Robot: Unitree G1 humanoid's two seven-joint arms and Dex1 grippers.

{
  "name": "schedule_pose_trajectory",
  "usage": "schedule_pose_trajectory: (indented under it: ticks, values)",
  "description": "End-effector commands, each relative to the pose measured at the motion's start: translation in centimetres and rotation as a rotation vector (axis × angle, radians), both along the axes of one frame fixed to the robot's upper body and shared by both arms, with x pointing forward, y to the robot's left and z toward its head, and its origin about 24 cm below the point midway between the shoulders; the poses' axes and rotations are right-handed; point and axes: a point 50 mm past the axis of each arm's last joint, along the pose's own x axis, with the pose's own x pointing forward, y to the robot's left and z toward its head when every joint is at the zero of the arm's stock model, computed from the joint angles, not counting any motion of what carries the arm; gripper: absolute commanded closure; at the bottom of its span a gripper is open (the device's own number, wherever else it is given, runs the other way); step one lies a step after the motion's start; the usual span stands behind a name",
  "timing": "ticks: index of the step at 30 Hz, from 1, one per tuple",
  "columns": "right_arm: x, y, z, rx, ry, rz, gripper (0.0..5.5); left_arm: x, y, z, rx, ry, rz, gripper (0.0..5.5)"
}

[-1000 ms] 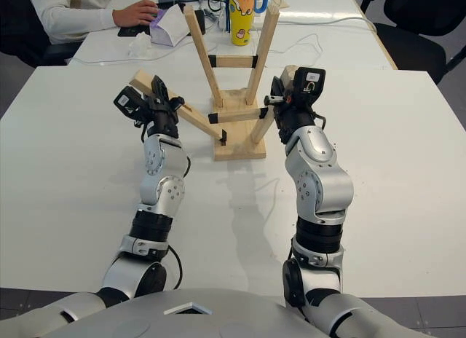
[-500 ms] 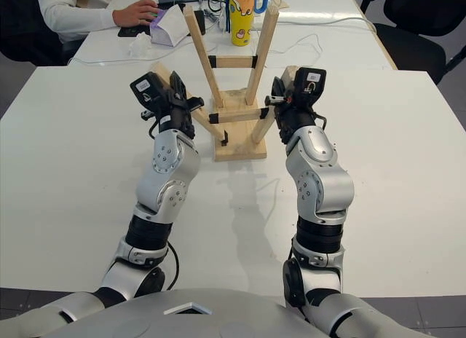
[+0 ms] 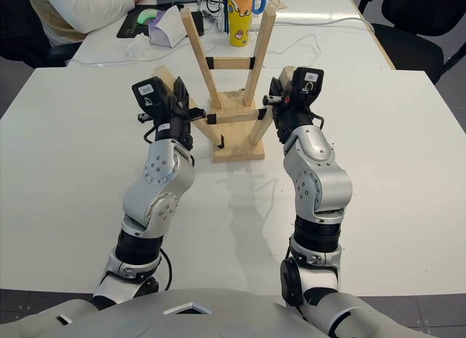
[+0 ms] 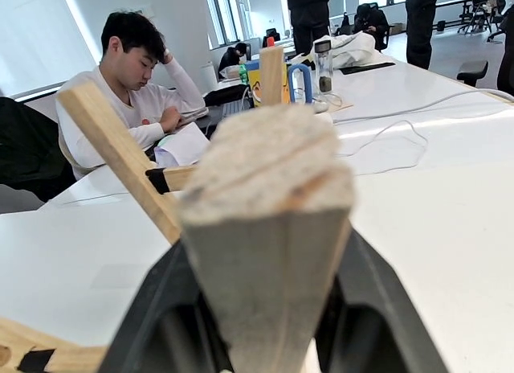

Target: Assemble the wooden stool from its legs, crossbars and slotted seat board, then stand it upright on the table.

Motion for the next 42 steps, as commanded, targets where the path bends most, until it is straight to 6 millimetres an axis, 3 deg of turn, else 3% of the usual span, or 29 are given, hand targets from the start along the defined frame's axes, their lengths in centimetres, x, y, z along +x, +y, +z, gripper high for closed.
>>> schedule_pose_trajectory:
  ticks: [1, 8, 17, 22, 32, 37, 42]
  values:
    - [0.1, 0.1, -0.1, 0.005, 0.031, -0.016, 4.47, -1.3, 0.4, -10.1, 0.283, 0.434, -0.039, 4.45]
    - [-0.1, 0.5, -0.1, 0.008, 0.030, -0.001, 4.47, 0.0, -0.3, -11.3, 0.301, 0.427, -0.017, 4.44]
    - [-0.1, 0.3, -1.6, 0.104, 0.147, -0.042, 4.47, 1.9, 0.5, -10.6, 0.315, 0.258, 0.025, 4.44]
    - [-0.1, 0.2, -3.2, 0.195, 0.284, -0.063, 4.47, 2.0, 1.3, -11.7, 0.359, 0.203, -0.019, 4.44]
    - [0.1, 0.3, -2.8, 0.197, 0.253, -0.052, 4.47, 0.3, 2.8, -15.4, 0.436, 0.357, -0.042, 4.44]
    - [-0.2, 0.6, -3.0, 0.209, 0.253, -0.046, 4.47, 0.6, 2.5, -15.5, 0.504, 0.369, -0.103, 4.43]
    - [-0.4, -0.1, -5.2, 0.288, 0.356, -0.077, 4.47, 0.6, 2.9, -15.7, 0.515, 0.378, -0.108, 4.43]
